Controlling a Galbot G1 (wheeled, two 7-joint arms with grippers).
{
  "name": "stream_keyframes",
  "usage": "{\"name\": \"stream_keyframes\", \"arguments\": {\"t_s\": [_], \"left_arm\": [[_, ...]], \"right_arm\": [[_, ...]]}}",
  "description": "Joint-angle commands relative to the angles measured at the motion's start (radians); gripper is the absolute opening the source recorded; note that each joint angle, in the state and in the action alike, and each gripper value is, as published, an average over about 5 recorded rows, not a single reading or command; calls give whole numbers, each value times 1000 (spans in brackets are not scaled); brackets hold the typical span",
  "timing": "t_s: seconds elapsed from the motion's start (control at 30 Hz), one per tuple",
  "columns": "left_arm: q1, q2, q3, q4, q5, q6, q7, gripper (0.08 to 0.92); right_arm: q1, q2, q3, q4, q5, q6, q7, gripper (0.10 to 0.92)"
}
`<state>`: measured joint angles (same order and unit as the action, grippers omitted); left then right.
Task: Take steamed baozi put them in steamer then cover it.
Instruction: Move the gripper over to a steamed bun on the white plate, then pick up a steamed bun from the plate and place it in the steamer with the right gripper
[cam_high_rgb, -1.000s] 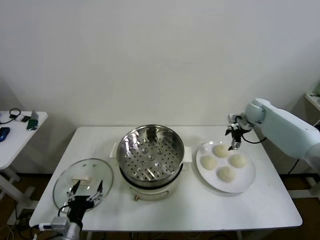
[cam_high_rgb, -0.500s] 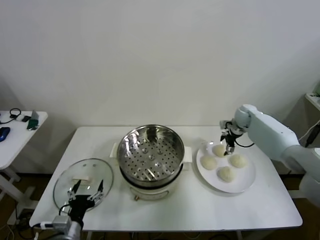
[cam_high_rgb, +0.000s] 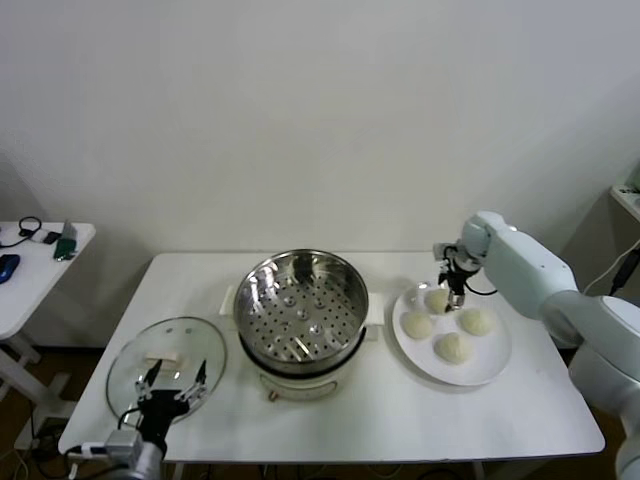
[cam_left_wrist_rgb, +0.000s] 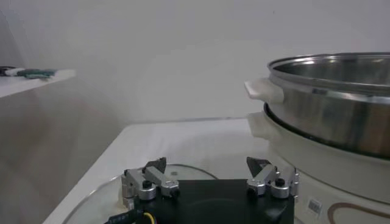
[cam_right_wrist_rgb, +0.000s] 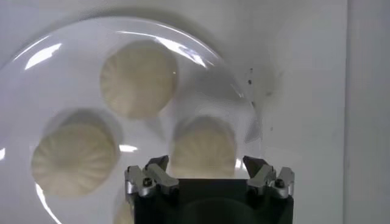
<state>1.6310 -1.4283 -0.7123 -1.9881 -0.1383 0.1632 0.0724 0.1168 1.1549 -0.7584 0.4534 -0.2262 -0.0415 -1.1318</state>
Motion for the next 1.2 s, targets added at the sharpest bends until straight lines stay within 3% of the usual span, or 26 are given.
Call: {"name": "stream_keyframes", "arguments": {"t_s": [0.03, 0.57, 0.8, 0.93, 1.2], "left_arm": [[-1, 6, -2, 3, -2, -1, 0, 823], [-8, 3, 2, 7, 3, 1, 0, 823], [-8, 0, -3, 3, 5, 1, -2, 823], [-7, -1, -5, 0, 6, 0, -3, 823], [-6, -6, -3, -7, 16, 1, -3, 823]], "right_arm": [[2, 30, 16, -62, -29, 10, -11, 751], [-1, 5, 3, -35, -3, 13, -13, 661], [104, -59, -130, 63, 103, 35, -20, 653], [223, -117, -278, 193, 230, 53, -22, 653], [586, -208, -564, 649, 387, 154, -22, 647]]}}
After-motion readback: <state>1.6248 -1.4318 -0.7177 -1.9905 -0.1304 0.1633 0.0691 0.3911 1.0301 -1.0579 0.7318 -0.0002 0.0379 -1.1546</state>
